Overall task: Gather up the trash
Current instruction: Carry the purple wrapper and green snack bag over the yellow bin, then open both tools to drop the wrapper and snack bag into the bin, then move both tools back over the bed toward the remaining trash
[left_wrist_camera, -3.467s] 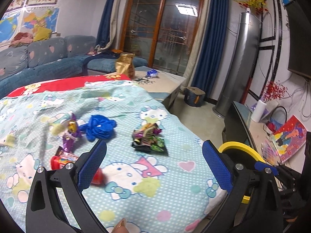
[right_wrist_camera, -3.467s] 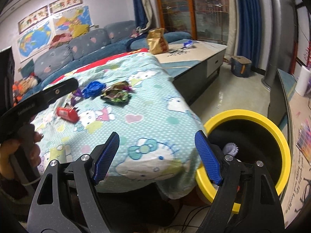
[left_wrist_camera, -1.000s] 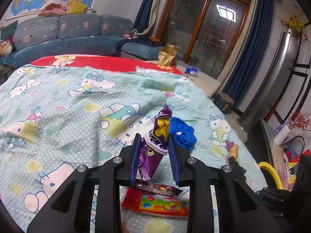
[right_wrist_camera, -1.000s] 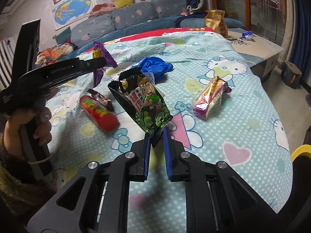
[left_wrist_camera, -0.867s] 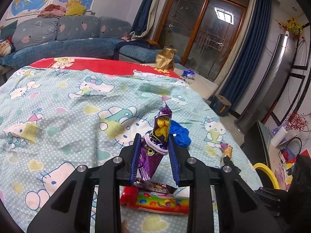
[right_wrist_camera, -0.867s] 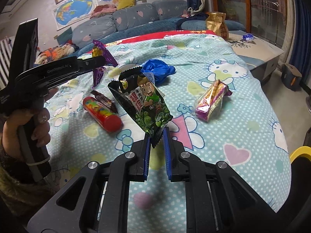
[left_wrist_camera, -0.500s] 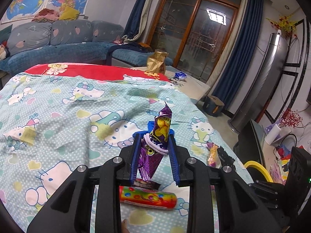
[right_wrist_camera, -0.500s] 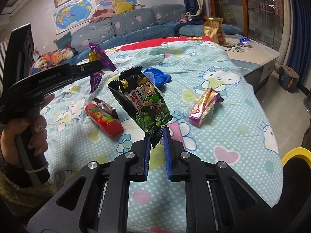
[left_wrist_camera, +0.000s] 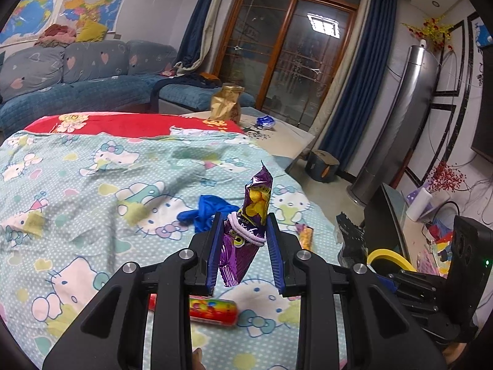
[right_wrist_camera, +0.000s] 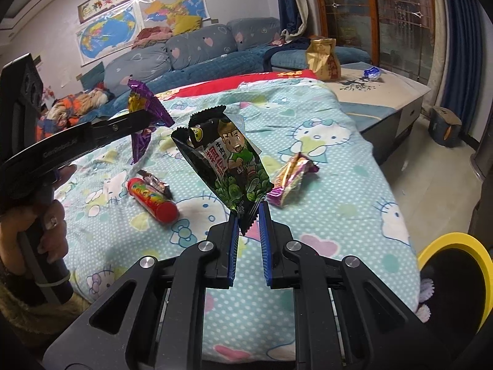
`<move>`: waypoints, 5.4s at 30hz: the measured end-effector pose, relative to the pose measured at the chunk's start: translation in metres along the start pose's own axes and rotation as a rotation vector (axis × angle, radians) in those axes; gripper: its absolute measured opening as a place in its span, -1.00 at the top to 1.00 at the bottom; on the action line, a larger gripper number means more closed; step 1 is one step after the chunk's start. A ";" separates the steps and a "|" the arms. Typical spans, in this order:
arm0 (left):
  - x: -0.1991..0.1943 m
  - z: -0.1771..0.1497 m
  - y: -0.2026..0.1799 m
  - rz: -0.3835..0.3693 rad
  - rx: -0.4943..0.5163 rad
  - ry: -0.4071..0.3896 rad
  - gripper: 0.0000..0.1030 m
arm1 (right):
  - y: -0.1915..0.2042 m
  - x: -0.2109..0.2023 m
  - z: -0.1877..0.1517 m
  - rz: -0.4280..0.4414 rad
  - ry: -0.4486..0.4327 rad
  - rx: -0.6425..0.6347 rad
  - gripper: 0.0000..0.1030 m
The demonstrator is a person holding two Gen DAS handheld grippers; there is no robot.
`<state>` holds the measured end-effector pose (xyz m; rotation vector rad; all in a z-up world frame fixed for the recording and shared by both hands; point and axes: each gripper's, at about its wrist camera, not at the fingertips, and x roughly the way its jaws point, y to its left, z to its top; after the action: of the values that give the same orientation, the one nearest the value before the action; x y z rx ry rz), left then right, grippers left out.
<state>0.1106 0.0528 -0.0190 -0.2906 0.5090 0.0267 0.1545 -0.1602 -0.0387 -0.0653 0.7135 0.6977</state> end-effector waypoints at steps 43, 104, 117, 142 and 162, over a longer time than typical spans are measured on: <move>0.007 -0.036 -0.113 -0.213 0.210 0.065 0.49 | -0.098 -0.063 -0.037 -0.182 -0.061 0.202 0.82; 0.107 -0.128 -0.290 -0.487 0.487 0.299 -0.34 | -0.242 -0.136 -0.135 -0.467 -0.113 0.669 0.19; 0.088 -0.109 -0.263 -0.403 0.415 0.224 -0.87 | -0.230 -0.141 -0.122 -0.519 -0.160 0.627 -0.53; 0.037 -0.070 -0.177 -0.232 0.296 0.089 -0.87 | -0.161 -0.128 -0.080 -0.416 -0.188 0.445 -0.54; 0.012 -0.051 -0.120 -0.107 0.211 0.025 -0.87 | -0.093 -0.108 -0.054 -0.316 -0.182 0.267 -0.66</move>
<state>0.1082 -0.0770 -0.0354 -0.1116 0.5160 -0.1345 0.1216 -0.3089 -0.0286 0.1273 0.5988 0.2977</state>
